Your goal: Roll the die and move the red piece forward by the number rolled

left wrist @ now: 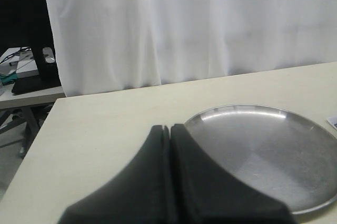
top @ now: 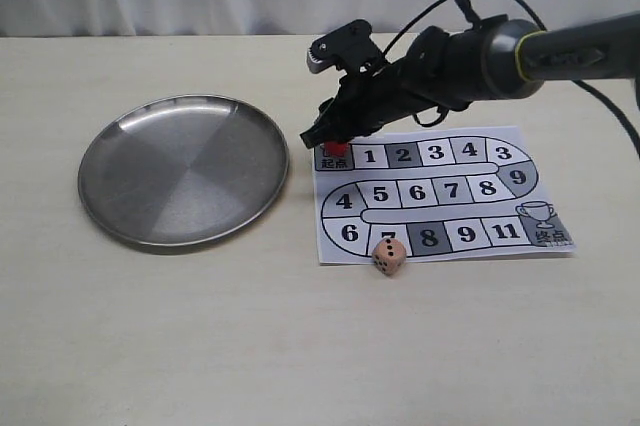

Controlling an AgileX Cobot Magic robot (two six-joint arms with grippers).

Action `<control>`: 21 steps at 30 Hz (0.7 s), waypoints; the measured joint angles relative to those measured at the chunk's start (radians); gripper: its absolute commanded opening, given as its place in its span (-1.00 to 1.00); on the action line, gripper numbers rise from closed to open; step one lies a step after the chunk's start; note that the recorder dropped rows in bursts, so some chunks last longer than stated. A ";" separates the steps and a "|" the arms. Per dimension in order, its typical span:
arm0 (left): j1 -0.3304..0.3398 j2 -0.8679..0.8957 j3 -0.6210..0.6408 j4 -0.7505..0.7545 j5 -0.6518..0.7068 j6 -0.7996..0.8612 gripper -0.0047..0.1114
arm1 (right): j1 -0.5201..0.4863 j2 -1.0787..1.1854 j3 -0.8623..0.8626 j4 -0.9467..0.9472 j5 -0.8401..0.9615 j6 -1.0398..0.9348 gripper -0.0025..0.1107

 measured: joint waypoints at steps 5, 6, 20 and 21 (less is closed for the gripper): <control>0.000 0.000 0.000 0.000 0.000 0.000 -0.92 | -0.017 -0.150 0.000 0.000 0.051 0.002 -0.88; 0.000 0.000 0.000 0.000 0.000 0.000 -0.92 | -0.036 -0.199 -0.002 0.000 0.078 0.004 -0.88; 0.000 0.000 0.000 0.000 0.000 0.000 -0.92 | -0.094 -0.044 0.076 0.000 0.118 0.031 -0.88; 0.000 0.000 0.000 0.000 0.000 0.000 -0.92 | -0.094 -0.040 0.076 0.002 0.111 0.030 -0.88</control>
